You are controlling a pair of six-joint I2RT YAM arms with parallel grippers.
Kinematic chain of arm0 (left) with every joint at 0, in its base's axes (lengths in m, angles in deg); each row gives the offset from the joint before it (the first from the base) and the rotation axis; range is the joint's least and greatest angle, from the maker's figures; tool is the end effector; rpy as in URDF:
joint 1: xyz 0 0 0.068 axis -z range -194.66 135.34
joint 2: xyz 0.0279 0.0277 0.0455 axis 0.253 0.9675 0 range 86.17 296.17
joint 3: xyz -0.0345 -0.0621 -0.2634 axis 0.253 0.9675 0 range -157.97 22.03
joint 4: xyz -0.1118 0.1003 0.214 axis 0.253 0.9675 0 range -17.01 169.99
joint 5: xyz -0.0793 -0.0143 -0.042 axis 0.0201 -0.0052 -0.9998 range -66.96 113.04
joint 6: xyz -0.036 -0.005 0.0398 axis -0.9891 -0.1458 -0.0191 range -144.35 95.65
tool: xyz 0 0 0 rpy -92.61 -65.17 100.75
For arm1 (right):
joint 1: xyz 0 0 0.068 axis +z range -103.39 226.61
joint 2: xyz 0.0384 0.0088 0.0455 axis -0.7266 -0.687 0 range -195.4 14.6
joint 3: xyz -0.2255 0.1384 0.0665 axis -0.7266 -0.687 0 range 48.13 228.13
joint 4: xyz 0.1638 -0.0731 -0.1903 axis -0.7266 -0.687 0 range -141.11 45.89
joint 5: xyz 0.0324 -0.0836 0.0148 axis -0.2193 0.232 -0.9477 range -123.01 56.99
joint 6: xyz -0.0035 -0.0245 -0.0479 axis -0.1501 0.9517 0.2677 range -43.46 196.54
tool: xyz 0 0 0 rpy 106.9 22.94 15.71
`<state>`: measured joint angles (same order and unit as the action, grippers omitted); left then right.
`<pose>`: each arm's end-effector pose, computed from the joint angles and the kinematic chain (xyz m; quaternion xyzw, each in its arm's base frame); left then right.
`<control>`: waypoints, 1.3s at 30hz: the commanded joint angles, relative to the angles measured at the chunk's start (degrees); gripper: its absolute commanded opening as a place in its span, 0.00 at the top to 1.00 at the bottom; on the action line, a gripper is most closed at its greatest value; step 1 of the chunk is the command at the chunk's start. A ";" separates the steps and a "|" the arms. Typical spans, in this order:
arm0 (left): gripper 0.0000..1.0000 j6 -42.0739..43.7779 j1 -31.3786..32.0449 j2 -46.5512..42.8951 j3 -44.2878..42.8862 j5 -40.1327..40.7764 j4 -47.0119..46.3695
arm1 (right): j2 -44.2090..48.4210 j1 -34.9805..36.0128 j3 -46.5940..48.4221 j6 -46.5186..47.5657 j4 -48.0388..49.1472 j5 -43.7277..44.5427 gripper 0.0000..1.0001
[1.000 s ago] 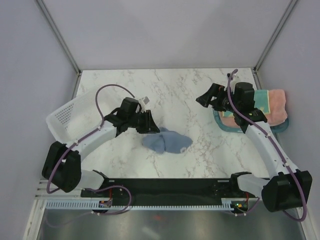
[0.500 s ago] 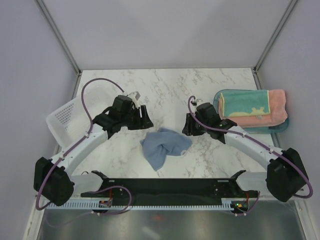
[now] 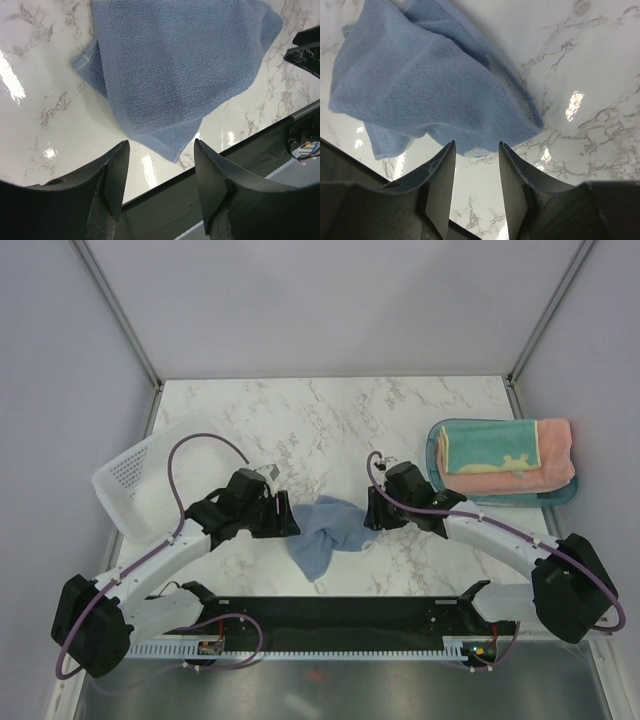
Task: Fold and stack the towels
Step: Move the towel to the center of the board, then flatten out the crumpled towel
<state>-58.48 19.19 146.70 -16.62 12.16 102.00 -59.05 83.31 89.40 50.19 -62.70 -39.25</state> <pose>0.1694 -0.1218 0.2232 0.0293 0.9382 -0.2603 0.2263 0.2010 0.1548 0.2014 -0.1030 0.9357 0.2181 0.2576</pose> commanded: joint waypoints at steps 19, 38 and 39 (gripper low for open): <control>0.34 -5.43 -25.21 -11.22 -9.85 -2.05 4.46 | -12.04 40.10 8.64 -4.77 8.13 20.66 0.55; 0.32 -2.08 -33.05 -13.34 -14.17 -2.31 5.61 | -28.13 43.01 16.73 -1.87 2.24 23.65 0.53; 0.32 -1.82 -33.05 -13.25 -14.17 -2.31 5.53 | -28.30 43.01 16.82 -1.69 2.24 23.56 0.53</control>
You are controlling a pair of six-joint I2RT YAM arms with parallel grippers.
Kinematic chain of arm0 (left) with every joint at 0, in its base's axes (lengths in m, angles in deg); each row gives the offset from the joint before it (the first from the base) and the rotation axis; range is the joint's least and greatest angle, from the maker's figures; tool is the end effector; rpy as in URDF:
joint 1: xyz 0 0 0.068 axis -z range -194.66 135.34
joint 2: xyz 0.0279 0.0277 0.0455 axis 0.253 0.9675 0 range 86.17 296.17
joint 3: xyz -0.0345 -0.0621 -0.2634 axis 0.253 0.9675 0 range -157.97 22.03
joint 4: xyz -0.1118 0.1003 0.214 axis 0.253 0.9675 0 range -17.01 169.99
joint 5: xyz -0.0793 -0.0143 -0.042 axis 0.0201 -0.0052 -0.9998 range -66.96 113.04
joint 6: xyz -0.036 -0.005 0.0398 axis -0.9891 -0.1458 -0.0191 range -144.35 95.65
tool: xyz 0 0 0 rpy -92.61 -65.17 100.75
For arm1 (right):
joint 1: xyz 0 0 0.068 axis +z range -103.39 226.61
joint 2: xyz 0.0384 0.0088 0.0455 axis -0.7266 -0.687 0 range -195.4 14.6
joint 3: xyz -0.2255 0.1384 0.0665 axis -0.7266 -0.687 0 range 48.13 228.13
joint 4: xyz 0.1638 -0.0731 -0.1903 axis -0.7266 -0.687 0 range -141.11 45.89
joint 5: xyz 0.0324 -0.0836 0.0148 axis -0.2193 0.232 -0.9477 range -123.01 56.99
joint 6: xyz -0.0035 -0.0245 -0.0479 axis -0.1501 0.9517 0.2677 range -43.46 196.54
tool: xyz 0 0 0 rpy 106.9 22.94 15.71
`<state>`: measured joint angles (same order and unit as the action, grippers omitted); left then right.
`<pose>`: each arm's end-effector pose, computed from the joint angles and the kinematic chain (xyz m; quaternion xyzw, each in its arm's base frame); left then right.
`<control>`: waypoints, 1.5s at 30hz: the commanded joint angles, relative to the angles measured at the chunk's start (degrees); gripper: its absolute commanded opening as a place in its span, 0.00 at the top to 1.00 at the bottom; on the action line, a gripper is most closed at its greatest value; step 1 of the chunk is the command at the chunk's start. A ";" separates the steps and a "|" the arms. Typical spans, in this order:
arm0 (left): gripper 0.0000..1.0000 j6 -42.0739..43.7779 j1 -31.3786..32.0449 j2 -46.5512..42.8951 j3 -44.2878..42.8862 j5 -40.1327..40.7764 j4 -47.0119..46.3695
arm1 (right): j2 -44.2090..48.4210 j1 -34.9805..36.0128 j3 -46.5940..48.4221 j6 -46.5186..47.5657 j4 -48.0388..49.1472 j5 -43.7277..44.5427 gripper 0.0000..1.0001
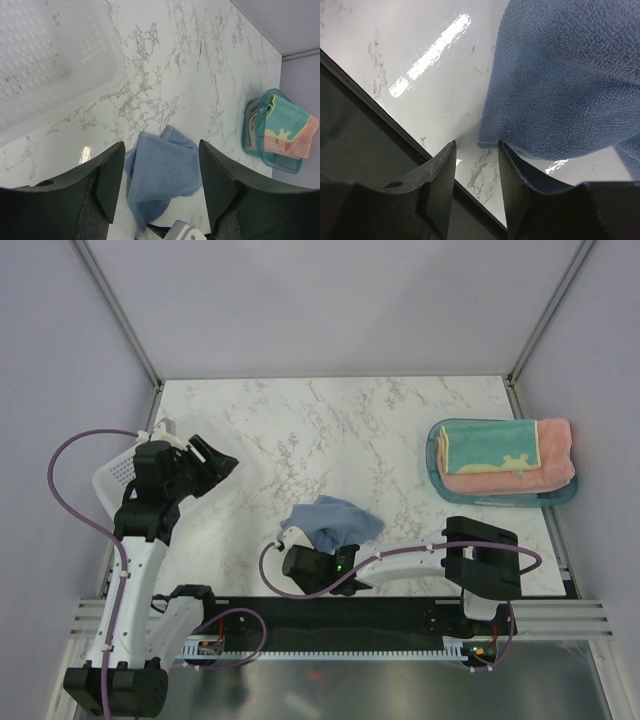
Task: Fold and stack the towels
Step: Flatten out the crumpled towel
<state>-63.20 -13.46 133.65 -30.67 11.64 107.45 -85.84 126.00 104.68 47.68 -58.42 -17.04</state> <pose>0.1749 -0.0108 0.3370 -0.2296 0.8287 -0.2528 0.4435 0.0727 0.3354 0.1546 -0.3721 0.8775 0.1416 0.2673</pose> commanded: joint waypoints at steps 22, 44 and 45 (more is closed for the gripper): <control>0.31 5.10 -0.40 -0.02 1.29 -1.43 0.08 | -4.05 0.94 6.46 1.35 -3.27 4.08 0.54; 0.35 11.61 2.58 5.60 6.83 -15.76 -6.85 | 29.51 -19.00 6.63 4.25 -17.69 -3.83 1.00; 0.36 11.08 3.37 6.21 7.18 -16.02 -8.51 | 30.04 -20.84 7.33 4.77 -18.03 -4.97 1.00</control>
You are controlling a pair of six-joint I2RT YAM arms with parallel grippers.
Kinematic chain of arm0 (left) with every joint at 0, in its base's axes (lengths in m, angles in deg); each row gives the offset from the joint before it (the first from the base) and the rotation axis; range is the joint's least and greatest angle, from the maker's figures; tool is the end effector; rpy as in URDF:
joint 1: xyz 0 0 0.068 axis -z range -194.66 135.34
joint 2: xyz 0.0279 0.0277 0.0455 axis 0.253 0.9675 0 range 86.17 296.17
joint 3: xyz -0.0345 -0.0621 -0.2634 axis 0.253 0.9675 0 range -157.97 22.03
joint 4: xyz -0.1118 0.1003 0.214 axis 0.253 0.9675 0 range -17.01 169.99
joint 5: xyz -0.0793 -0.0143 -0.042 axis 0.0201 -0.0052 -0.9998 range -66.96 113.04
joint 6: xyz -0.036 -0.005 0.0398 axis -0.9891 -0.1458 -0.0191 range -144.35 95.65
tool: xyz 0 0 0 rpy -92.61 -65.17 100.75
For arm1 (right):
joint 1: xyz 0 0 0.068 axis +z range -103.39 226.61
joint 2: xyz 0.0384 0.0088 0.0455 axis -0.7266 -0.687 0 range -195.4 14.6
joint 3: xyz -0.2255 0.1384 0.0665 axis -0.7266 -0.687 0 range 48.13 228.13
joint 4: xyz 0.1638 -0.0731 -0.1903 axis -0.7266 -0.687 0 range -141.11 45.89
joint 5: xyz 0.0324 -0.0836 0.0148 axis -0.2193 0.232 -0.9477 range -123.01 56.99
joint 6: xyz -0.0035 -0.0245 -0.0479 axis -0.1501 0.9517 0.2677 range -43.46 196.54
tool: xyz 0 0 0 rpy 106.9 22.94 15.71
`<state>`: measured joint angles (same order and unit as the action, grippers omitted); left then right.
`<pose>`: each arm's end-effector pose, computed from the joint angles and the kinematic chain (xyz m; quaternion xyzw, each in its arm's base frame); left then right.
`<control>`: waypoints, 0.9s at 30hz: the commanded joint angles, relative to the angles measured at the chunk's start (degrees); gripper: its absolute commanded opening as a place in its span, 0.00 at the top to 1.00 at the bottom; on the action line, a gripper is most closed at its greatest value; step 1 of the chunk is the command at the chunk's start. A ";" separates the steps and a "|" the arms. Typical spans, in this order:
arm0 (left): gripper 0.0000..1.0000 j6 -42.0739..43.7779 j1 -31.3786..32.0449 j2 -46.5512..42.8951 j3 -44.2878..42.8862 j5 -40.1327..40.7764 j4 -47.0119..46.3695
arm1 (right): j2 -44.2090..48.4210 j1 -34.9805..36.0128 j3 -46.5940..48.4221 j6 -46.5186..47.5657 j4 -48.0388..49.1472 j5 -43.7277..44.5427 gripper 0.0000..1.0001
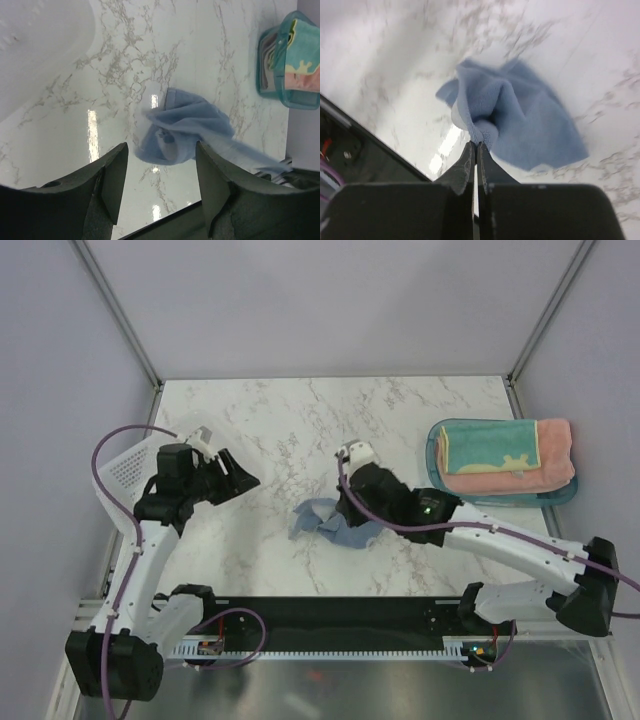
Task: Fold and stack the towels
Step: Flatten out the crumpled towel
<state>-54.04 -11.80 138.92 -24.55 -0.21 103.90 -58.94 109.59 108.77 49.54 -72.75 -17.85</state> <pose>0.1944 -0.0239 0.2927 -0.1162 0.8738 -0.2954 0.3684 0.1347 0.2440 0.2987 -0.2277 0.8764 0.2026 0.3728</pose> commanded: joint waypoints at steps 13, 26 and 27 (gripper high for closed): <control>0.44 3.76 21.66 13.51 2.64 2.07 -17.80 | 7.70 -24.39 -6.92 5.82 -5.02 -11.11 1.00; 0.46 17.01 26.77 27.67 4.93 0.57 -40.85 | 9.20 -34.15 -11.69 8.81 -3.09 -17.52 1.00; 0.44 18.17 26.77 27.58 4.75 -0.39 -41.46 | 9.11 -34.33 -11.77 8.72 -2.82 -18.23 1.00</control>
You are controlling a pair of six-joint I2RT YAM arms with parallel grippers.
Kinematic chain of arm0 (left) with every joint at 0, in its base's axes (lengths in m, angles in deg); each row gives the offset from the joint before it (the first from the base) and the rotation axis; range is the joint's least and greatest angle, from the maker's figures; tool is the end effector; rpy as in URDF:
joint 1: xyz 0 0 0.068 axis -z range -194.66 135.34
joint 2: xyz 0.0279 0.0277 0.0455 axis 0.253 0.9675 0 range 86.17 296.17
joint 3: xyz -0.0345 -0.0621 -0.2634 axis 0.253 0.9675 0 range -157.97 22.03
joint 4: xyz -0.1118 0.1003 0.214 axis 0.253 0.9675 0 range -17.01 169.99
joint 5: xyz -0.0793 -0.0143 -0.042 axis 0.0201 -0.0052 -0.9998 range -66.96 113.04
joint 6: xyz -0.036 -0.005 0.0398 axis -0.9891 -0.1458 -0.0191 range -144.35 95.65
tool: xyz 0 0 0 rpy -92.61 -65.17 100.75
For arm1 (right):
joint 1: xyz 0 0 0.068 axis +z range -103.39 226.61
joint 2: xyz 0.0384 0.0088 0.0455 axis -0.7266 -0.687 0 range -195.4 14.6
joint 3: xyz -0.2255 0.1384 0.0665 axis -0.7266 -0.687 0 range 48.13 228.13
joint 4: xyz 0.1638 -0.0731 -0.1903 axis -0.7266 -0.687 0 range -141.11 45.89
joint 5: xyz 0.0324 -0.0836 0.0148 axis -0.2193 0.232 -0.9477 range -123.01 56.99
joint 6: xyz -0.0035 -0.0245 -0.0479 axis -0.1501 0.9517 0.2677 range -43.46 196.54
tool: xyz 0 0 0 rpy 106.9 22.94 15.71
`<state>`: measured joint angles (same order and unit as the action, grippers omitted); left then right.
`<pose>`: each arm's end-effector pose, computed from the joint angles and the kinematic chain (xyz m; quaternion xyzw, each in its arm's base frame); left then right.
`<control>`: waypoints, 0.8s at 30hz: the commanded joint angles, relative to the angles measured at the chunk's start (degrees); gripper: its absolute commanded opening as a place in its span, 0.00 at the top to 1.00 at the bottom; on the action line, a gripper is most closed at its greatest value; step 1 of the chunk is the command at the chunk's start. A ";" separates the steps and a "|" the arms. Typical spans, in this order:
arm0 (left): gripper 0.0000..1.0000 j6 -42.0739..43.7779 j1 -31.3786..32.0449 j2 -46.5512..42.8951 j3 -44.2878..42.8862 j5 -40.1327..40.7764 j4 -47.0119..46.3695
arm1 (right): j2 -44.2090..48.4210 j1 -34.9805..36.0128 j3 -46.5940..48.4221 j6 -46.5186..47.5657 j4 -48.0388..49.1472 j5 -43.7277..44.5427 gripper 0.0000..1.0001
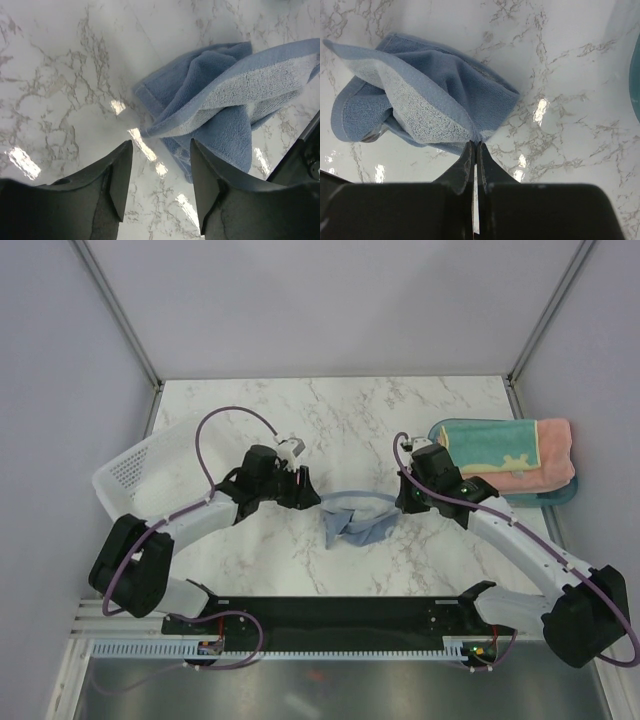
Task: Fold and stack the towels
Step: Flatten out the crumpled towel
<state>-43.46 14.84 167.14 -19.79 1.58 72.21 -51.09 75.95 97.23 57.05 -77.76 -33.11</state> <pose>0.2463 -0.1544 0.1996 0.1607 0.8735 -0.3288 0.3210 0.2033 0.1145 0.2575 -0.0811 0.9369 0.1413 0.3094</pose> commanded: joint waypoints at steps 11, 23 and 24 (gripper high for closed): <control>0.35 16.21 -1.81 7.10 -5.11 -10.97 -5.46 | 1.70 -1.39 -1.38 1.20 4.20 -5.00 1.00; 0.40 18.24 -3.39 13.25 -6.17 -19.59 -4.67 | 1.44 -1.48 -1.38 1.47 4.03 -5.70 1.00; 0.42 18.23 -3.39 13.34 -6.08 -19.68 -4.59 | 1.44 -1.39 -1.38 1.38 4.03 -5.62 1.00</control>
<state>-28.27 11.65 180.10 -24.75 -14.70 68.21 -50.81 74.59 96.24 57.82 -74.94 -38.27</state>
